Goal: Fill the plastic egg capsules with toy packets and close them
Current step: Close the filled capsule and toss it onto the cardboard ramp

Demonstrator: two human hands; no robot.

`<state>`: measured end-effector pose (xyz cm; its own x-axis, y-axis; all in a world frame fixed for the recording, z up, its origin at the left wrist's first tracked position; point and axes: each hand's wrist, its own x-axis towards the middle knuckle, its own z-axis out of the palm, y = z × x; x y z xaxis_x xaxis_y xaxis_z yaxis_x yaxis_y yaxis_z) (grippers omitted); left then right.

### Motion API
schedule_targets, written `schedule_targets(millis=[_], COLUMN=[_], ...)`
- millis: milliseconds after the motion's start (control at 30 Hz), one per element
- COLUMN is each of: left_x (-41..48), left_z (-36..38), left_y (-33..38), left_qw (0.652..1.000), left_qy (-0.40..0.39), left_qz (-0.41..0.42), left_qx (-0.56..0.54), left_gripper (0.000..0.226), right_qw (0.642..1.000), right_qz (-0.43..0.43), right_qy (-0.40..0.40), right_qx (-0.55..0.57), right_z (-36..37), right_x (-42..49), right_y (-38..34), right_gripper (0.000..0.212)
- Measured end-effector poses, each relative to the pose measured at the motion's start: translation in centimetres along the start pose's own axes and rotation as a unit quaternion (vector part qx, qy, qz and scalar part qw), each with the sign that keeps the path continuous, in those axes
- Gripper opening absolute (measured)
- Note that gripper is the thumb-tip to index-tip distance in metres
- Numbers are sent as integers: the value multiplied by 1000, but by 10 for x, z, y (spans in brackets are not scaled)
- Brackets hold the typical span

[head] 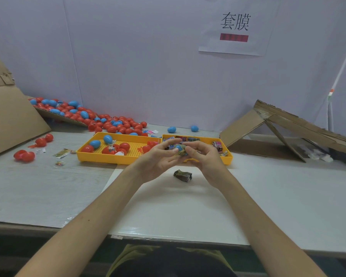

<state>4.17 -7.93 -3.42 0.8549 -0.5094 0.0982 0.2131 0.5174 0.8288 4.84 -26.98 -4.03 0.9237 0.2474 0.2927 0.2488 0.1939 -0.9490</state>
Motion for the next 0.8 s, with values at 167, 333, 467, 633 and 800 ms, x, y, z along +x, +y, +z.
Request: schedule_targets(millis=[167,333,467,633,800], left_x=[1,2,3,4,3], left_z=[-1,0,1,4,4], left_y=[-1,-1,0,-2,-3], left_qw=[1000,1000,999,995,985], left_qy=[0,-1,25,18,12], left_qz=[6,29,39,54,57], left_qx=[-2,2,24,86,165], left_gripper=[51,47,60,55,51], right_qw=[1000,999,1000,998,996], right_qz=[3,15,20,57,68], right_qy=[-8,-16,8,12,0], right_qx=[15,27,-12,5,-52], right_z=[0,0,4,4,4], right_x=[-2,-2,-3,-3,-3], right_y=[-2,-4,-4,-6,-2], right_gripper=[29,35,44,50,31])
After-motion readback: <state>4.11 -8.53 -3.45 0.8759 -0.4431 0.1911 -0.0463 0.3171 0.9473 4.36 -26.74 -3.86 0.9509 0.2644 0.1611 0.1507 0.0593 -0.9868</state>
